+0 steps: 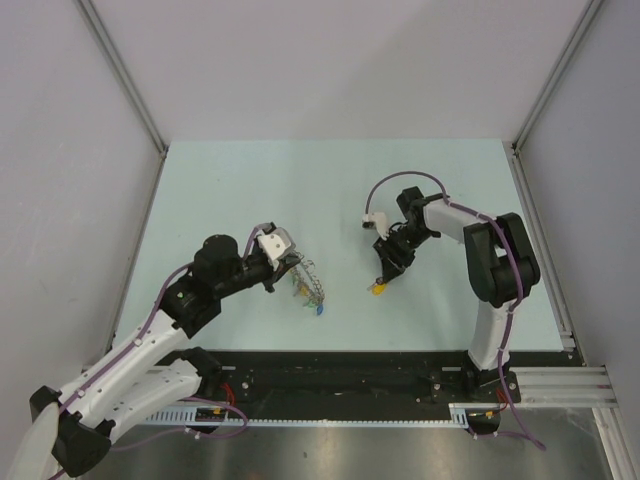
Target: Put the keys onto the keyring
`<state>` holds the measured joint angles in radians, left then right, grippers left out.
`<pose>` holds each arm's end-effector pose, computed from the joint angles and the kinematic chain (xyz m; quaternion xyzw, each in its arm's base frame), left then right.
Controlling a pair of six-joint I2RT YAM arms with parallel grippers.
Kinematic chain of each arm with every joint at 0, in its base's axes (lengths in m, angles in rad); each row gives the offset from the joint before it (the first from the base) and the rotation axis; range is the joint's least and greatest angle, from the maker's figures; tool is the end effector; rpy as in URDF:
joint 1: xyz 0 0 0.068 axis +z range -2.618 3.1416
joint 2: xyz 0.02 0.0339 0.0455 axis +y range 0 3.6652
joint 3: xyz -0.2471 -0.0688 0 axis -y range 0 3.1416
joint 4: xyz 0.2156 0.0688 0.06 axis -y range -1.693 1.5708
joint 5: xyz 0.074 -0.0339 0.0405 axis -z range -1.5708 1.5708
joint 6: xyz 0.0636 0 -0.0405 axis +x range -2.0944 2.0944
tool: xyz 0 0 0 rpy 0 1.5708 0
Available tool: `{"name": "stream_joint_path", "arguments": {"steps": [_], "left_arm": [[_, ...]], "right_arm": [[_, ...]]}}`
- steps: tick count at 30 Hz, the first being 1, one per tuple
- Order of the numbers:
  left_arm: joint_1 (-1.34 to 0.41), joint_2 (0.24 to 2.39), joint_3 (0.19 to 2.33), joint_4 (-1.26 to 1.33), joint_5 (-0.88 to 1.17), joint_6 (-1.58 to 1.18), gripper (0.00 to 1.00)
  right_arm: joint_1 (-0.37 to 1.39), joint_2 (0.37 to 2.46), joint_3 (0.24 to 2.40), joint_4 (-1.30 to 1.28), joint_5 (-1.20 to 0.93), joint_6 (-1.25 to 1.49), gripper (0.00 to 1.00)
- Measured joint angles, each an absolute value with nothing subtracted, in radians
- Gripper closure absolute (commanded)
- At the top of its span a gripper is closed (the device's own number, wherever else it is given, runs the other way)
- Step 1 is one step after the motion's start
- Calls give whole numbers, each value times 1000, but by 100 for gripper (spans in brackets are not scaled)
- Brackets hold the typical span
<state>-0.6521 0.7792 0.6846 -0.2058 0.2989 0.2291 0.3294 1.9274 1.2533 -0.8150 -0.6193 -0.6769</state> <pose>0.1422 -0.1322 0.2866 0.4194 0.6823 -0.2404 0.5485 0.2931 0.1392 0.1320 -0.4698 0.8277 0.2932 0.0909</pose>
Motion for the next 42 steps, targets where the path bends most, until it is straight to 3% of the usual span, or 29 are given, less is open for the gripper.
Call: {"name": "stream_joint_path", "arguments": {"steps": [6, 20, 29, 36, 42], "left_arm": [[-652, 779, 685, -206, 299, 229, 100], [-652, 789, 685, -206, 299, 229, 100], [-652, 792, 685, -207, 299, 229, 100], [-652, 792, 685, -207, 299, 229, 100], [-652, 791, 685, -207, 300, 230, 100]], "right_arm": [[324, 1957, 1280, -842, -640, -693, 71], [323, 1974, 1285, -867, -661, -710, 78], [313, 1974, 1285, -884, -651, -710, 100], [318, 1932, 1285, -887, -635, -689, 100], [366, 1692, 1251, -808, -563, -612, 100]]}}
